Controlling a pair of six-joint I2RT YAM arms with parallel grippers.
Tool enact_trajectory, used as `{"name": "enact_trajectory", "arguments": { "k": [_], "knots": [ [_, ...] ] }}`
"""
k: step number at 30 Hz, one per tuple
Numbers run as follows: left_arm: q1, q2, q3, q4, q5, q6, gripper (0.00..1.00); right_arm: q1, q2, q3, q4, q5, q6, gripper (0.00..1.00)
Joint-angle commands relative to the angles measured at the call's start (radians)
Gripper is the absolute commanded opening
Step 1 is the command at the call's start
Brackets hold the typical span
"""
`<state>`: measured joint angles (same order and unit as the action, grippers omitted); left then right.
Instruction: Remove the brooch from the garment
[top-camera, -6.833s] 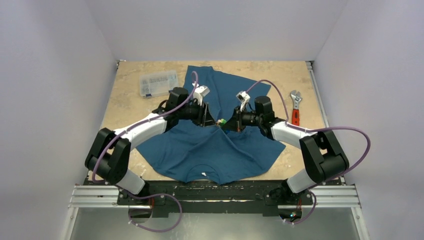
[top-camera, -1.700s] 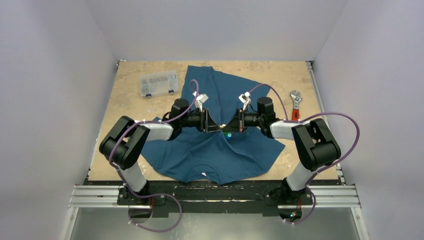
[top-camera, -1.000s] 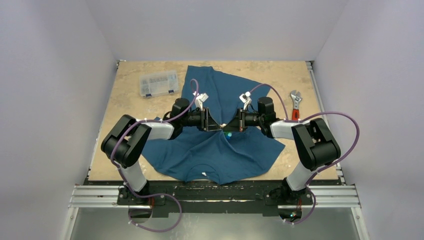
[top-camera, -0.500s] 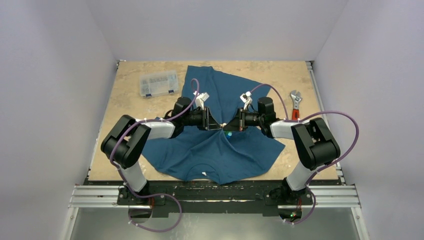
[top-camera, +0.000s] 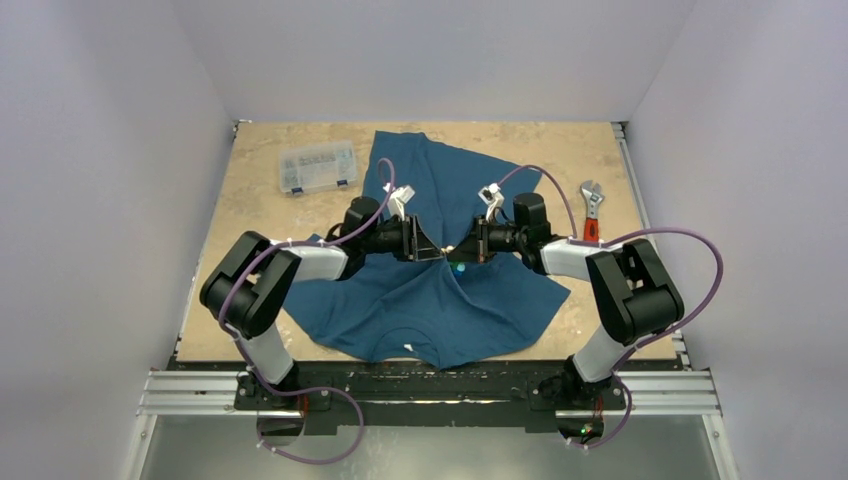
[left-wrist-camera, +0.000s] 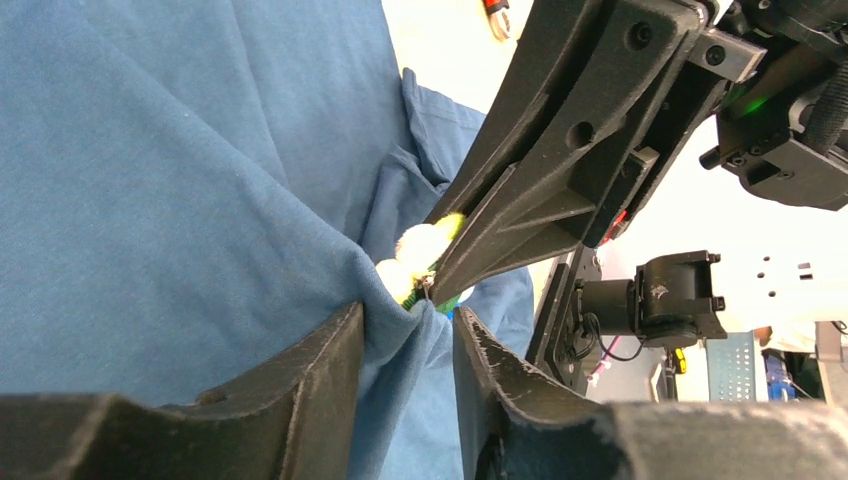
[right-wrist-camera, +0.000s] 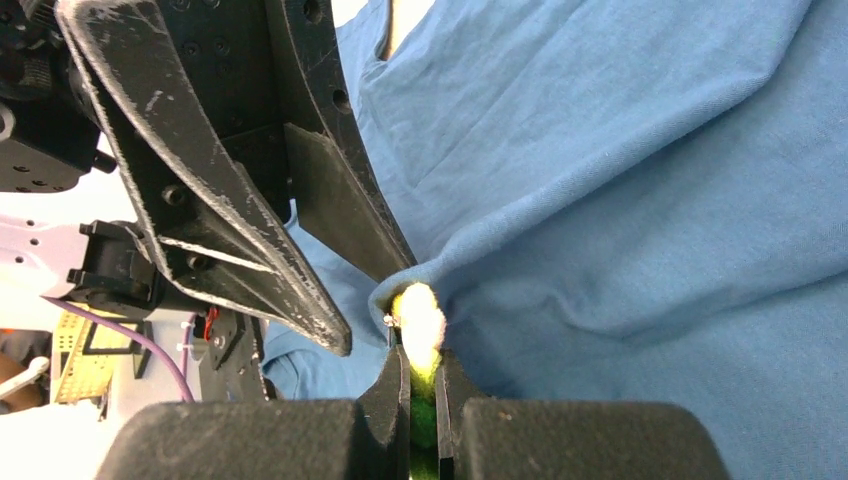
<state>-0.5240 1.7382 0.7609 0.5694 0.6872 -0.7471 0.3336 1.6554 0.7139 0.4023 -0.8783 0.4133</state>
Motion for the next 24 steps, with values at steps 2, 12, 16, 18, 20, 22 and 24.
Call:
{"name": "enact_trajectory", "arguments": {
  "k": [2,12,16,18,20,22,24],
  "knots": [
    [0.006,-0.046,0.0,0.069,0.032,0.008,0.4,0.002,-0.038,0.025,0.003,0.023,-0.034,0.0],
    [-0.007,-0.026,0.043,0.027,-0.001,0.034,0.39,0.003,-0.032,0.018,0.075,-0.025,0.036,0.0],
    [-0.017,-0.021,0.06,-0.02,-0.035,0.042,0.38,0.002,-0.034,0.016,0.085,-0.033,0.048,0.0],
    [-0.023,-0.017,0.069,-0.04,-0.048,0.04,0.37,0.005,-0.033,0.017,0.086,-0.034,0.048,0.0],
    [-0.024,-0.013,0.071,-0.05,-0.063,0.036,0.36,0.005,-0.035,0.015,0.086,-0.036,0.05,0.0],
    [-0.024,-0.011,0.079,-0.078,-0.07,0.043,0.34,0.005,-0.039,0.013,0.09,-0.036,0.052,0.0],
    [-0.025,-0.012,0.083,-0.107,-0.085,0.051,0.32,0.004,-0.041,0.012,0.097,-0.035,0.059,0.0]
  ]
}}
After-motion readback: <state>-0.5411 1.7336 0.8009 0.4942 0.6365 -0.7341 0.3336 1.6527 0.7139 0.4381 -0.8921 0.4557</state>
